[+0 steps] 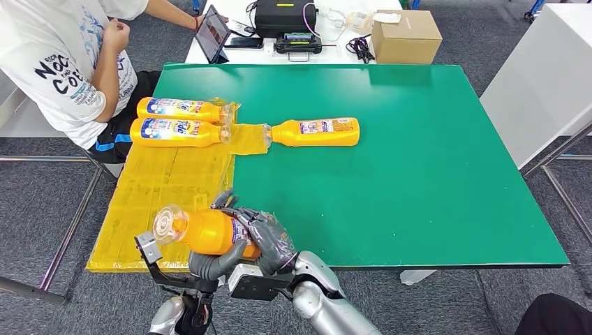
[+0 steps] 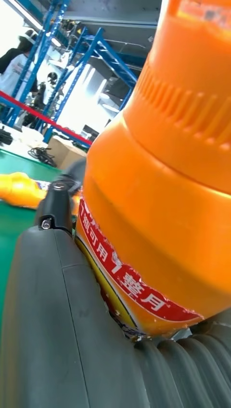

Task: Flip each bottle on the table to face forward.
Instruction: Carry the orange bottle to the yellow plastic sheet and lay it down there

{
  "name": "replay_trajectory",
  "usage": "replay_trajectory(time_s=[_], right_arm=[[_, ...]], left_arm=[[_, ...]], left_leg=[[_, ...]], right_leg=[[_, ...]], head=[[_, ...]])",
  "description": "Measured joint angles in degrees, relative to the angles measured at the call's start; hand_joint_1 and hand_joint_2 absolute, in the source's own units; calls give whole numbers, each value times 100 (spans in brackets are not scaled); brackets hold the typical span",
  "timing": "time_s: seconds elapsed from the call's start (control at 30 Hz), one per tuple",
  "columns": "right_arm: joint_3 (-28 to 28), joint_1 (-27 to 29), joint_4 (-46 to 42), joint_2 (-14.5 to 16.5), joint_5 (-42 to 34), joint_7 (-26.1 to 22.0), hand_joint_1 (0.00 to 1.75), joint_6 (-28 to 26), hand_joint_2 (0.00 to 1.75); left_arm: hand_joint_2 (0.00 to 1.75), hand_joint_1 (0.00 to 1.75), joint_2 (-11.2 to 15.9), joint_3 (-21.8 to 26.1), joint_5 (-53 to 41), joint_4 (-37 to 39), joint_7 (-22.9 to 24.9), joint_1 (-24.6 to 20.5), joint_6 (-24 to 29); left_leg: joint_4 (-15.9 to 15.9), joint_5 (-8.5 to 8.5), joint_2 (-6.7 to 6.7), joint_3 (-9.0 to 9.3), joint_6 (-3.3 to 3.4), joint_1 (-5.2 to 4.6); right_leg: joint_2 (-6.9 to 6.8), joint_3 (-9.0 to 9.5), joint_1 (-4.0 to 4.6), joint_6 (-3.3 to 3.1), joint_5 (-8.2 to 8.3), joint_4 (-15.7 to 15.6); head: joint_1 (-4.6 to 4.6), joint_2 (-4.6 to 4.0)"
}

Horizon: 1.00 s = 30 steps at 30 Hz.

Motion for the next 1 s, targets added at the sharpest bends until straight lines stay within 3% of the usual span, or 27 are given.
replay_trajectory(time_s=[0.6,0.63,0.67,0.73,0.77,0.8,1.0], right_arm=[[137,0,30,13,464,272,175,-273,175],[141,0,31,13,464,278,157,-273,175],[144,-1,33,13,464,284,113,-272,175],[154,-2,43,13,474,305,26,-270,87],[160,-2,52,14,482,323,0,-274,44],[165,-1,61,14,486,346,0,-287,0],[121,147,-104,22,357,548,0,-564,0]], left_arm=[[175,175,-6,37,19,-101,-9,72,170],[175,175,-6,39,19,-104,-9,76,175],[175,175,-6,41,19,-110,-11,82,185],[175,175,-6,46,6,-138,-39,94,237],[175,175,-6,51,-8,-160,-65,98,281],[175,175,-6,60,-32,-184,-94,99,334],[175,175,-33,130,-362,-467,-239,112,830]], left_leg=[[0,0,11,-1,0,0],[0,0,11,-1,0,0],[0,0,11,-1,0,0],[0,0,11,-2,0,0],[0,0,11,-2,0,0],[0,0,11,-2,0,0],[0,0,12,-4,0,0]], right_leg=[[3,-5,0,-1,1,0],[3,-5,0,-1,1,0],[3,-5,0,-1,1,0],[3,-5,0,-1,1,0],[3,-5,0,-1,1,0],[3,-5,0,-1,1,0],[3,-7,0,-1,1,0]], head=[[0,0],[0,0],[0,0],[1,0],[0,0],[0,0],[0,0]])
